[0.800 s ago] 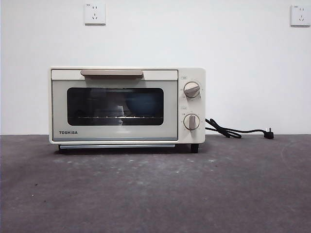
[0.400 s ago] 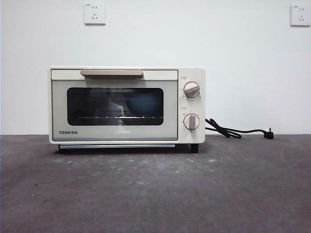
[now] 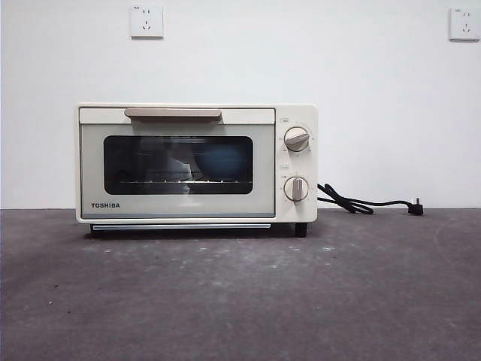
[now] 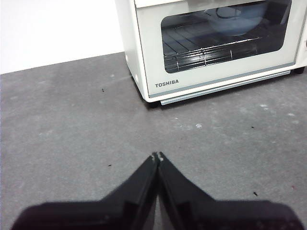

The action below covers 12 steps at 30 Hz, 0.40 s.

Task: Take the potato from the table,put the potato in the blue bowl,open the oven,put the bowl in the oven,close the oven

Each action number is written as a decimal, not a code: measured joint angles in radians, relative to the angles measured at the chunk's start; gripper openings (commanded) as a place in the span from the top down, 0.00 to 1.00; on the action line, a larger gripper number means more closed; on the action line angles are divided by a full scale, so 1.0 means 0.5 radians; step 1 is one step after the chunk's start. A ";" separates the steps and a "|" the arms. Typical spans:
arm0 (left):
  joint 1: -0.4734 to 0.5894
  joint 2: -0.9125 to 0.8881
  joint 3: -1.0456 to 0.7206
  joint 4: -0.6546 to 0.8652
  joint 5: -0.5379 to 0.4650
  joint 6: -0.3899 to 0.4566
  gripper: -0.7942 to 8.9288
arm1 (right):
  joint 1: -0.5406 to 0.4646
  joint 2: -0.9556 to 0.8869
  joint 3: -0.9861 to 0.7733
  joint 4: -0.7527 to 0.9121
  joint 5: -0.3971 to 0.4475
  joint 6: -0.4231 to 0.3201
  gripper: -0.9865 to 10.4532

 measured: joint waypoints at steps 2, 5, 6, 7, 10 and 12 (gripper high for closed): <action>0.000 0.000 0.000 0.000 0.000 0.000 0.92 | -0.024 0.000 0.000 0.001 0.020 -0.038 0.91; 0.000 0.000 0.000 0.000 0.000 0.000 0.92 | -0.172 -0.050 -0.021 0.076 0.048 -0.127 0.91; 0.000 0.000 0.000 0.000 0.000 0.000 0.92 | -0.245 -0.084 -0.031 0.155 0.029 -0.154 0.91; 0.000 0.000 0.000 0.000 0.000 0.000 0.92 | -0.315 -0.121 -0.044 0.239 -0.009 -0.169 0.91; 0.000 0.000 0.000 0.000 0.000 0.000 0.92 | -0.573 -0.283 -0.136 0.494 -0.224 -0.200 0.91; 0.000 0.000 0.000 0.000 0.000 0.000 0.92 | -0.746 -0.414 -0.249 0.623 -0.291 -0.217 0.91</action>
